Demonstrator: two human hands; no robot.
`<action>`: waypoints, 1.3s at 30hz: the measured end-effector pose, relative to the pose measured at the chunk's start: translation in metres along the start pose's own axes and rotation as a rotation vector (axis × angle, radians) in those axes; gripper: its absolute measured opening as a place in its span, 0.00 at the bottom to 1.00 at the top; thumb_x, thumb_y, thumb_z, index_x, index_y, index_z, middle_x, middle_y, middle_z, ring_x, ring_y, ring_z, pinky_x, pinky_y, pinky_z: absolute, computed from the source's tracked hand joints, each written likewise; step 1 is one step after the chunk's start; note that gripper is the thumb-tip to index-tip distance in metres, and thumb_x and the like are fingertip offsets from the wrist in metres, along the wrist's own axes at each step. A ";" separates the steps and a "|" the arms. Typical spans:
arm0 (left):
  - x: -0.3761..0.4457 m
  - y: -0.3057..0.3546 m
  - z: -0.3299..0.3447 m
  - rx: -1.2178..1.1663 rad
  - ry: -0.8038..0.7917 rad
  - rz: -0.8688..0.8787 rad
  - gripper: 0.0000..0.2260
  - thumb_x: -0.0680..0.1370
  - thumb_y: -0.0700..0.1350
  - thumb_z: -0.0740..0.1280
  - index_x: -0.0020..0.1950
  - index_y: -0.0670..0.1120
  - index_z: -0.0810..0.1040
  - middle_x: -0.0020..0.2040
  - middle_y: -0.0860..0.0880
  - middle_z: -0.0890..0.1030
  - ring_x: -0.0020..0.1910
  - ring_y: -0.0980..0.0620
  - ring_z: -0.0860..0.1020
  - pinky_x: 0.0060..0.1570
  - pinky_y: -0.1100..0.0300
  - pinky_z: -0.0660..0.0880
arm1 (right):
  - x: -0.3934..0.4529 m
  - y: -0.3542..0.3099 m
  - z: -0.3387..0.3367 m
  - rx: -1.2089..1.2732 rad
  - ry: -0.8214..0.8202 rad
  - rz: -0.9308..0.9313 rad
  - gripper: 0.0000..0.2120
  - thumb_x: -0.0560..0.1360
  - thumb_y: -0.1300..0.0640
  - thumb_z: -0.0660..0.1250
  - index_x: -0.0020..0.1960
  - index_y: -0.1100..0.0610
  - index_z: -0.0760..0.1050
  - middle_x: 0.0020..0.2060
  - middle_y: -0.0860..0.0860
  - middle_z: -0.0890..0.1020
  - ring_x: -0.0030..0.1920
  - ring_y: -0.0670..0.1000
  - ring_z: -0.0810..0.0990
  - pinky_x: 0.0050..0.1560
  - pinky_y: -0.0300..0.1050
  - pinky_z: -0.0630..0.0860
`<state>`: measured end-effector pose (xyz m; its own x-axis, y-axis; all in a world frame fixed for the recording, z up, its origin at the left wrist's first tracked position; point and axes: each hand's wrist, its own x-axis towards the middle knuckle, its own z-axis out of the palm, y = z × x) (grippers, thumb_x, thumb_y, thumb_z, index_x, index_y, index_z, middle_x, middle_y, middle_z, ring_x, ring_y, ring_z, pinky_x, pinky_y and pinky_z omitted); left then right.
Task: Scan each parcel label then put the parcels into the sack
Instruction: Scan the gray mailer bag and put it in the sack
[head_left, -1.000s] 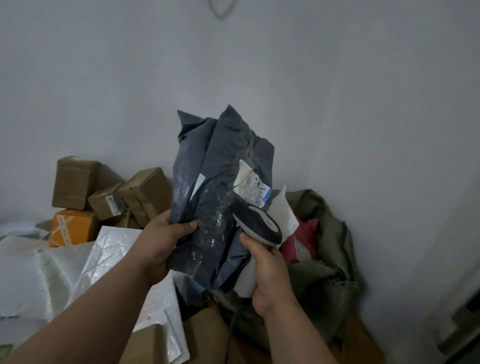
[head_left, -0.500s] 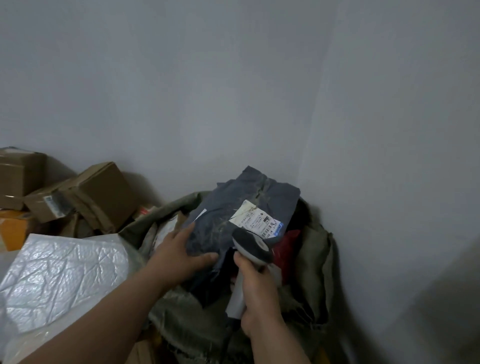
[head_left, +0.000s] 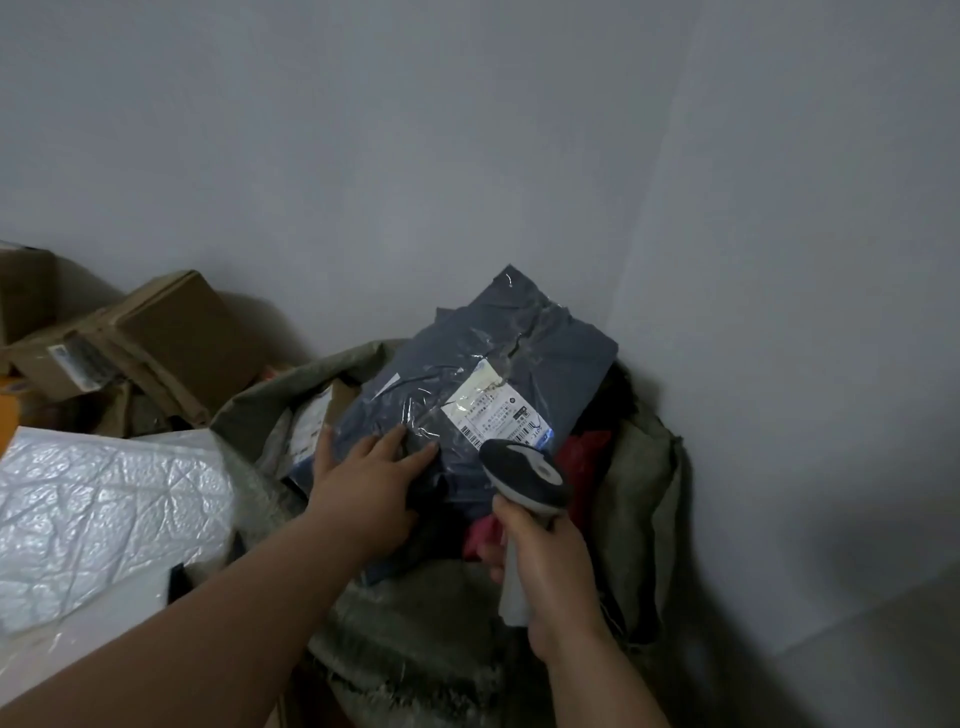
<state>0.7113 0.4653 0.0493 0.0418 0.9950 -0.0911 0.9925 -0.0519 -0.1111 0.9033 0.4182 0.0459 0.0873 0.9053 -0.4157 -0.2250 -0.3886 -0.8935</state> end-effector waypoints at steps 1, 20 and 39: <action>0.002 0.001 0.005 -0.002 0.016 -0.002 0.35 0.75 0.64 0.62 0.78 0.67 0.47 0.82 0.52 0.50 0.80 0.47 0.53 0.69 0.32 0.33 | -0.002 0.002 -0.006 -0.031 -0.022 -0.005 0.06 0.75 0.55 0.74 0.50 0.48 0.80 0.40 0.48 0.86 0.38 0.50 0.87 0.35 0.43 0.78; -0.022 -0.004 0.028 -0.114 -0.146 0.048 0.36 0.69 0.80 0.49 0.75 0.74 0.49 0.82 0.51 0.39 0.80 0.42 0.44 0.74 0.35 0.43 | -0.023 0.007 -0.018 0.032 0.082 -0.300 0.09 0.75 0.51 0.74 0.54 0.41 0.82 0.45 0.42 0.87 0.46 0.43 0.85 0.39 0.38 0.82; -0.107 -0.030 -0.045 -0.447 0.377 0.497 0.19 0.79 0.52 0.61 0.70 0.57 0.76 0.66 0.49 0.75 0.64 0.45 0.70 0.65 0.53 0.64 | -0.095 -0.003 0.025 -0.025 0.477 -0.523 0.27 0.76 0.49 0.72 0.73 0.52 0.71 0.63 0.46 0.78 0.68 0.51 0.75 0.64 0.39 0.66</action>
<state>0.6826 0.3645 0.1067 0.4525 0.8297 0.3269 0.7954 -0.5413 0.2728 0.8711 0.3377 0.0921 0.5944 0.8029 0.0451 -0.0155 0.0676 -0.9976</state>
